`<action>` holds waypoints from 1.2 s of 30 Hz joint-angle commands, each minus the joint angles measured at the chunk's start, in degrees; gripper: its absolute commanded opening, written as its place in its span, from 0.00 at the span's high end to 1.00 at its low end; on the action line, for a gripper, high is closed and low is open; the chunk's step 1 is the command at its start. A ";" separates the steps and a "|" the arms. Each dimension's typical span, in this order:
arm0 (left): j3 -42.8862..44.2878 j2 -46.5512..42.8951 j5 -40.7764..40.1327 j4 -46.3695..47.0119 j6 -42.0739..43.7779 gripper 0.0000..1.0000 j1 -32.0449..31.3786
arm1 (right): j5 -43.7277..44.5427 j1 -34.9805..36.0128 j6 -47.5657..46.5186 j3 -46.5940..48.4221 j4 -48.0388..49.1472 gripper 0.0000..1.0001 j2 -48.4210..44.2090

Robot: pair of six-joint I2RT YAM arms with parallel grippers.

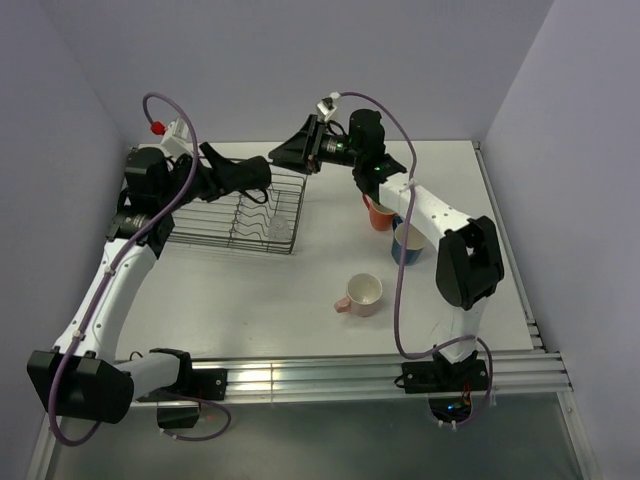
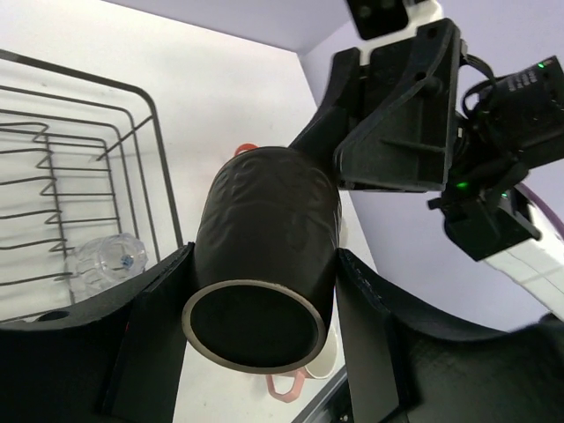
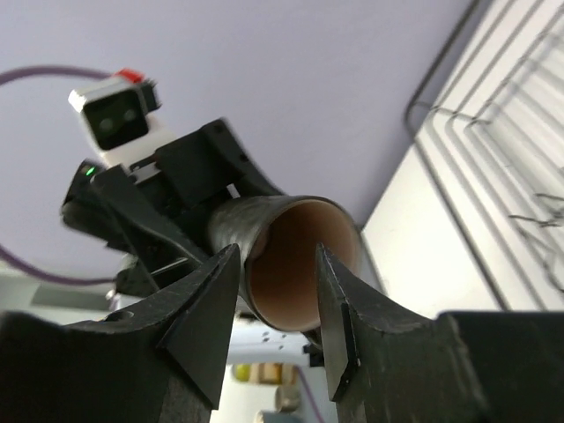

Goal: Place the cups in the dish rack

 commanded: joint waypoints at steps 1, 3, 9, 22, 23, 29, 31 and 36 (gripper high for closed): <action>5.40 -2.88 -4.90 -1.58 2.66 1.00 0.38 | 5.76 -2.19 -6.37 0.08 -5.83 0.53 -5.20; 7.16 -2.80 -8.68 -5.96 4.07 1.00 0.90 | 8.57 -3.07 -10.47 -0.45 -10.55 0.52 -7.56; 16.47 3.96 -28.36 -19.85 7.76 1.00 3.89 | 24.91 -3.95 -23.83 1.30 -28.30 0.52 -13.01; 40.36 35.50 -47.97 -31.12 6.45 1.00 8.11 | 41.54 -3.77 -37.48 -3.18 -41.79 0.52 -20.49; 41.69 39.00 -48.68 -32.43 6.45 1.00 8.29 | 41.63 -3.77 -38.01 -3.53 -42.31 0.52 -20.84; 53.21 52.65 -49.22 -38.32 6.01 1.00 9.08 | 41.46 -3.77 -40.47 -6.16 -43.28 0.52 -24.18; 55.76 55.02 -49.39 -39.56 5.92 1.00 9.17 | 41.28 -3.68 -40.91 -6.52 -43.46 0.52 -24.62; 55.07 57.85 -49.39 -39.66 5.39 1.00 9.26 | 40.49 -3.68 -41.79 -7.48 -43.46 0.52 -25.59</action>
